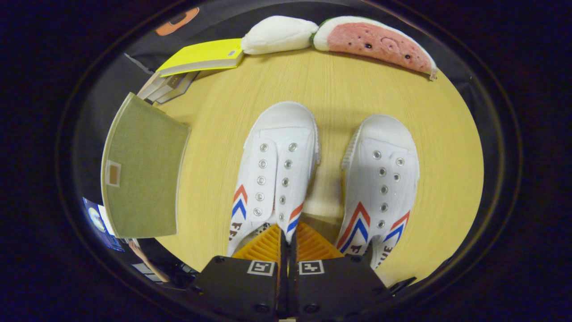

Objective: Open the storage box then place both shoes into the box .Put the left shoe in first, then the right shoe, with the right side of both shoes facing outward in a uniform manner.

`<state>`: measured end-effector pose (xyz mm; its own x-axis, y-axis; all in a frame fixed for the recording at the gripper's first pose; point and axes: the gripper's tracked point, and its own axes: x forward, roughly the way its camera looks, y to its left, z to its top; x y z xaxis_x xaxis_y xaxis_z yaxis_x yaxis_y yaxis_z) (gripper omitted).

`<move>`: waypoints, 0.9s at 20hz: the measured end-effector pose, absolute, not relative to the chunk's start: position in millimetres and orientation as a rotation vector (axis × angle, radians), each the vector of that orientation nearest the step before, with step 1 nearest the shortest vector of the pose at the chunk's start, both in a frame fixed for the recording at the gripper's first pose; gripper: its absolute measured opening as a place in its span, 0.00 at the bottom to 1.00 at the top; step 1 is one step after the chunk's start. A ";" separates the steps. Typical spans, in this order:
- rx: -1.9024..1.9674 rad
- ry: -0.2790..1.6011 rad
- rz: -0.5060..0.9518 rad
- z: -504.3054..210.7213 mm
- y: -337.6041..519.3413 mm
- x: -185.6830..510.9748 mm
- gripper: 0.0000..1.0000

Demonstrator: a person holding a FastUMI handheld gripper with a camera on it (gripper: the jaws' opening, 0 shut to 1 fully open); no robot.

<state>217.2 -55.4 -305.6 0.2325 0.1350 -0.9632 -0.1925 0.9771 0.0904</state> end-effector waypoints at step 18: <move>0.193 1.150 0.232 -193.7 49.3 139.9 0.06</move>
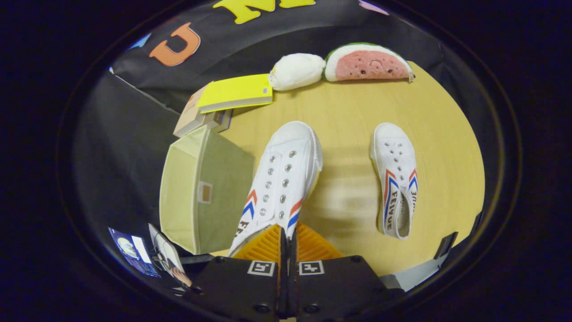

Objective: Open the storage box then place both shoes into the box .Put the left shoe in first, then the right shoe, with the right side of both shoes facing outward in a uniform manner.

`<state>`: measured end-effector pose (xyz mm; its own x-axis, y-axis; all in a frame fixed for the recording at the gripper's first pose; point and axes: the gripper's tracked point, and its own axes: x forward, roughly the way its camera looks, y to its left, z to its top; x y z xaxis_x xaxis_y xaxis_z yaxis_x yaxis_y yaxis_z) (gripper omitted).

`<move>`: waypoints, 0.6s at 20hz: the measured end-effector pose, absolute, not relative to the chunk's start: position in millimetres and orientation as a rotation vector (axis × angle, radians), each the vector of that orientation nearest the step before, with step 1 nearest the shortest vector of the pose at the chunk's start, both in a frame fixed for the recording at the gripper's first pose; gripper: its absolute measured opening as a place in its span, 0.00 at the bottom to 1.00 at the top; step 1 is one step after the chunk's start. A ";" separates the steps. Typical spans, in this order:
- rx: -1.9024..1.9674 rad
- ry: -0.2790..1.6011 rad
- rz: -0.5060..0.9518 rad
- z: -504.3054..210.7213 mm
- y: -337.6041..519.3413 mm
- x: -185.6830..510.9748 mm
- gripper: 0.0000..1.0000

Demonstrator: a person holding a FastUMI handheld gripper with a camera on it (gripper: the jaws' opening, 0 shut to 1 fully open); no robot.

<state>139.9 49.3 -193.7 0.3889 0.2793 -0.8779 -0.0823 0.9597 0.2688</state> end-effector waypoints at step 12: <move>0.140 0.873 0.359 -97.2 193.2 117.2 0.06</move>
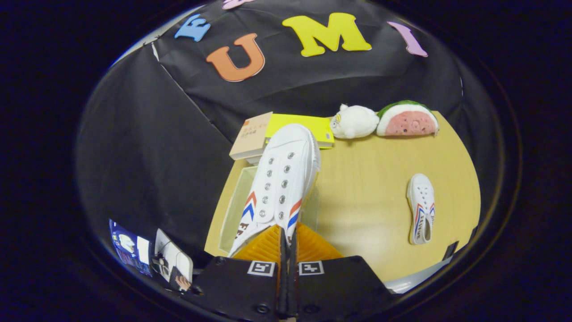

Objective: Open the storage box then place both shoes into the box .Put the left shoe in first, then the right shoe, with the right side of both shoes facing outward in a uniform manner.

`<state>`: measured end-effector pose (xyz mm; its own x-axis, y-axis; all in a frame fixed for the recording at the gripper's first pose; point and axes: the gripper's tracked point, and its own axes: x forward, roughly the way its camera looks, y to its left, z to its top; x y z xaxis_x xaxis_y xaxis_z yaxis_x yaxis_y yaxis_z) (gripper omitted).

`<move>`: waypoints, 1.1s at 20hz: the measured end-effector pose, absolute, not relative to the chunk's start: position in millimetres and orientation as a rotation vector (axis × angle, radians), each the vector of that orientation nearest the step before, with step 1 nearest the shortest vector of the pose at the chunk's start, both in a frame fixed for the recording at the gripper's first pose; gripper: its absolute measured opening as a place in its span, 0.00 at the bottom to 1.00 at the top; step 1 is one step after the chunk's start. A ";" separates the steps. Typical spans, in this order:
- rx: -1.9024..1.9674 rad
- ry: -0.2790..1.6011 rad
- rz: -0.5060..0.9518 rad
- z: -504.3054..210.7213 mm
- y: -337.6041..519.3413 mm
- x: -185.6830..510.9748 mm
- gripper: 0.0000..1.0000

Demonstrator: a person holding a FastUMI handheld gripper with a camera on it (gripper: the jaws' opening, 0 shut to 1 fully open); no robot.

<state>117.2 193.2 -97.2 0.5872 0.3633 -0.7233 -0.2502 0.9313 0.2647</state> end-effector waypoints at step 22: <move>0.134 1.134 0.284 -276.5 320.4 161.4 0.09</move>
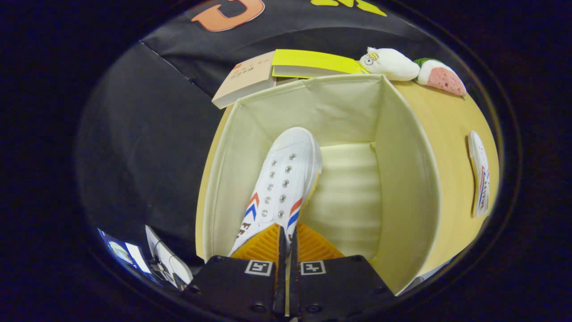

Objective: Open the storage box then place both shoes into the box .Put the left shoe in first, then the right shoe, with the right side of both shoes facing outward in a uniform manner.

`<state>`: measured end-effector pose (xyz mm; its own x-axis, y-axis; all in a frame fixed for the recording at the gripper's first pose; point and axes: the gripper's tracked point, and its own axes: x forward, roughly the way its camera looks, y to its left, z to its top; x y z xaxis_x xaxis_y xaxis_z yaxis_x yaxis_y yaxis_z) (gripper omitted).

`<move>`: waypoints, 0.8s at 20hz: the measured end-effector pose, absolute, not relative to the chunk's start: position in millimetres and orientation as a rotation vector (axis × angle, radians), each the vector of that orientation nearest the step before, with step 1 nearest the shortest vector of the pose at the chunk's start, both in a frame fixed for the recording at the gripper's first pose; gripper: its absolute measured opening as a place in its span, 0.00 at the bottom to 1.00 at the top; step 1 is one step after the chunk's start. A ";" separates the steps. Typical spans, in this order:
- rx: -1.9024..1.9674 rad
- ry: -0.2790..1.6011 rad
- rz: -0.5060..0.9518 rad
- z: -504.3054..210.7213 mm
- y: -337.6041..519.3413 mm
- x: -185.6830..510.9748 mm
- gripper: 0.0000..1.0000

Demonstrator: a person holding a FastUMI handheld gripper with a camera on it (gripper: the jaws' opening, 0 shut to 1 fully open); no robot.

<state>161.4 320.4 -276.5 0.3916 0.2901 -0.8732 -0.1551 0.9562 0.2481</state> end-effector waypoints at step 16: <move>0.126 0.900 0.309 -160.3 226.6 164.6 1.00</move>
<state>164.6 226.6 -160.3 0.5810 0.3160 -0.7500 -0.2109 0.9485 0.2363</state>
